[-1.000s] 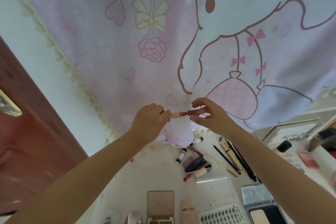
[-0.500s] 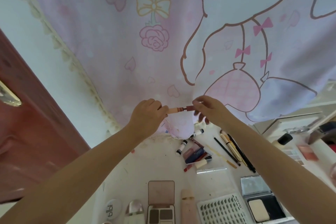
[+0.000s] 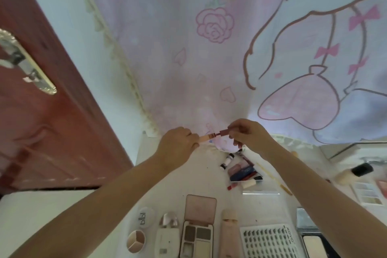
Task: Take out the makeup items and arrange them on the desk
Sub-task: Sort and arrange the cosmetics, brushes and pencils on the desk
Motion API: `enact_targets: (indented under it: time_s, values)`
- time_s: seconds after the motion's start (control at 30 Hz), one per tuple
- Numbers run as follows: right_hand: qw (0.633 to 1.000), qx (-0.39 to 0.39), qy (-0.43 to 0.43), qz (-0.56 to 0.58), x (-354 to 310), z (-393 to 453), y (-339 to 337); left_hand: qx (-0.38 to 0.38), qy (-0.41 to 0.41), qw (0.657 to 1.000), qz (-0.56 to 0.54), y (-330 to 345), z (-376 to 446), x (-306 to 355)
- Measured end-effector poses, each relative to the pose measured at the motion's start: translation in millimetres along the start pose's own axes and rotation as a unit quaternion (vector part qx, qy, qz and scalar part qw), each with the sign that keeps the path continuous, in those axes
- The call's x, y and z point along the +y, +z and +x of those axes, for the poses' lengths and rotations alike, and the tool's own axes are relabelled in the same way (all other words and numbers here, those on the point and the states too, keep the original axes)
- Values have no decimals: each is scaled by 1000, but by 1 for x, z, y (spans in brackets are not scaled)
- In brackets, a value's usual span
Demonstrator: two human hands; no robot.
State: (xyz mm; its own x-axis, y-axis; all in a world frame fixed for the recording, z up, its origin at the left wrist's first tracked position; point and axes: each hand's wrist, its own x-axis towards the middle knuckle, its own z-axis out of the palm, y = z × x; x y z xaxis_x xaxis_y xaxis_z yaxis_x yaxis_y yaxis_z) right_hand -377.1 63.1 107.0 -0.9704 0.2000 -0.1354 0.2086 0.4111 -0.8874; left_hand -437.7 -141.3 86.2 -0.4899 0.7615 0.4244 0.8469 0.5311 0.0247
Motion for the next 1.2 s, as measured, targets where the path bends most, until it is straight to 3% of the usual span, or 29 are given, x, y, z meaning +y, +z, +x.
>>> enact_targets:
  time_s: [0.17, 0.3, 0.43, 0.53, 0.67, 0.77, 1.2]
  values:
    - [989, -103, 31, -99, 15, 14, 45, -157, -182, 966, -92, 43, -54, -9]
    - [975, -167, 25, -143, 25, 25, 82, -206, -262, 933, -136, 67, -86, -18]
    - [964, -154, 4, -216, 40, 37, 98, -197, -352, 894, -194, 86, -99, -27]
    - [931, -151, -14, -333, 67, 41, 99, -185, -407, 861, -243, 98, -102, -31]
    - [863, -263, -29, -431, 105, 31, 107, -124, -464, 811, -334, 107, -99, -29]
    - [829, -296, -31, -474, 121, 23, 114, -91, -517, 774, -354, 112, -94, -30]
    - [858, -286, -14, -426, 129, 24, 115, -102, -529, 777, -325, 127, -89, -34]
